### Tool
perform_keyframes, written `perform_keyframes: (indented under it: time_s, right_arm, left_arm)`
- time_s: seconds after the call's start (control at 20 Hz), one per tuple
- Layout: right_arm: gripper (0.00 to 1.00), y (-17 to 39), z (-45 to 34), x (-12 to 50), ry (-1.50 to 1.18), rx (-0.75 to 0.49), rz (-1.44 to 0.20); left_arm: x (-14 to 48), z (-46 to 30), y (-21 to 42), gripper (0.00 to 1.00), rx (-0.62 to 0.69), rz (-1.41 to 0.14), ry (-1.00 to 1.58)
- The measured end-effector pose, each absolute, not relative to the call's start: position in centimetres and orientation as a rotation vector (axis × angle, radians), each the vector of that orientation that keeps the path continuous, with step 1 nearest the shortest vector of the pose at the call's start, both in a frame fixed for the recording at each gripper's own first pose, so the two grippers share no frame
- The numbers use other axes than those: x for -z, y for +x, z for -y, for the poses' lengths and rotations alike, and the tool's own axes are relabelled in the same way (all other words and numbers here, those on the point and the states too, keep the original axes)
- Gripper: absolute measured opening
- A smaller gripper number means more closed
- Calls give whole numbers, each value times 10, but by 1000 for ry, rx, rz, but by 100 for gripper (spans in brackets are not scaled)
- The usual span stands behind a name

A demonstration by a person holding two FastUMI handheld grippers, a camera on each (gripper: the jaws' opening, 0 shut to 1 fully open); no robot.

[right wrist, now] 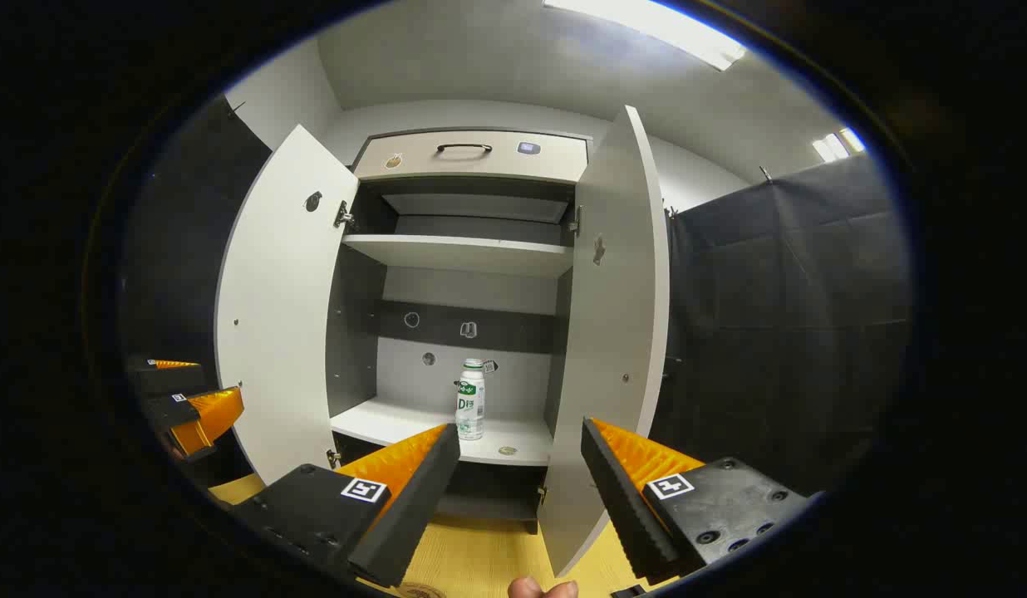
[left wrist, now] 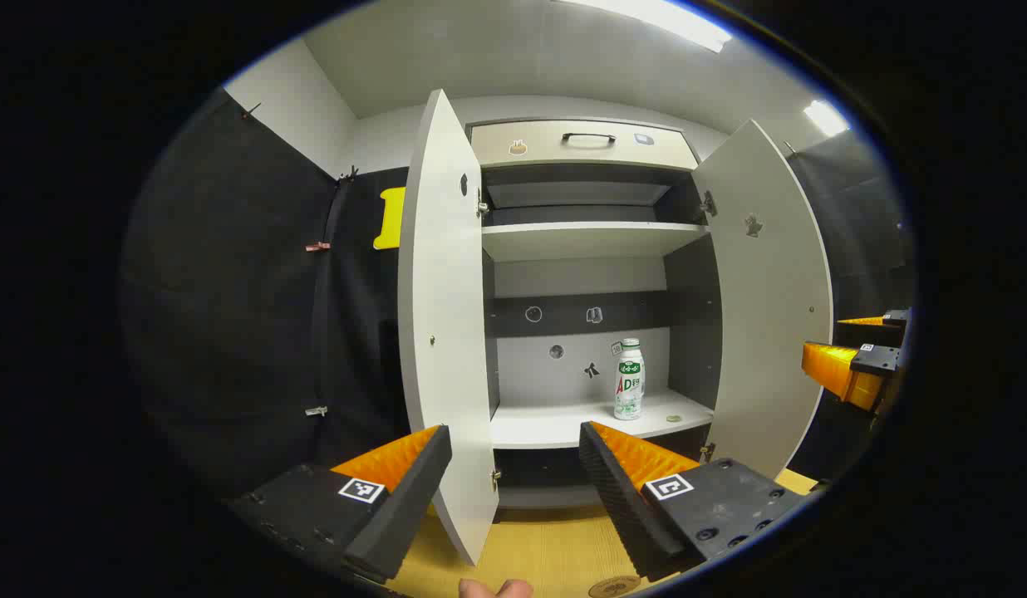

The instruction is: Grasp the bottle in the cabinet with the left hand and place it on the coaster, then close the right door with the right hand and the left door with the left hand.

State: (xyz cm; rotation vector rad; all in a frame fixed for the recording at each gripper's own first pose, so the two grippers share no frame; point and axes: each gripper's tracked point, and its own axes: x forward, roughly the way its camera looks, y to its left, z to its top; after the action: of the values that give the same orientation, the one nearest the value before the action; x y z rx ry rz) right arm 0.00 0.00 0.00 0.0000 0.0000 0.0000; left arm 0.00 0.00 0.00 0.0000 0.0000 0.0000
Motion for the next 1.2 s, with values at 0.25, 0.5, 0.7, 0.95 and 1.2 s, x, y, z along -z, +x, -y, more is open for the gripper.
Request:
perform_keyframes:
  time_s: [0.25, 0.5, 0.7, 0.95, 1.2]
  right_arm:
    - [98, 0, 0, -2, 0, 1, 3]
    - [98, -1, 0, -3, 2, -1, 2]
    - [98, -2, 0, -4, 4, -1, 2]
    - [98, -3, 3, -10, 4, 6, 11]
    - [97, -6, 19, -11, 14, 30, 9]
  left_arm:
    - [-2, 1, -2, 98, -1, 7, 1]
    - [-1, 0, -2, 98, -9, 3, 4]
    - [-1, 1, -2, 98, -10, 2, 11]
    - [-3, 2, -1, 98, 5, 7, 5]
    - [7, 10, 11, 98, 61, 8, -2]
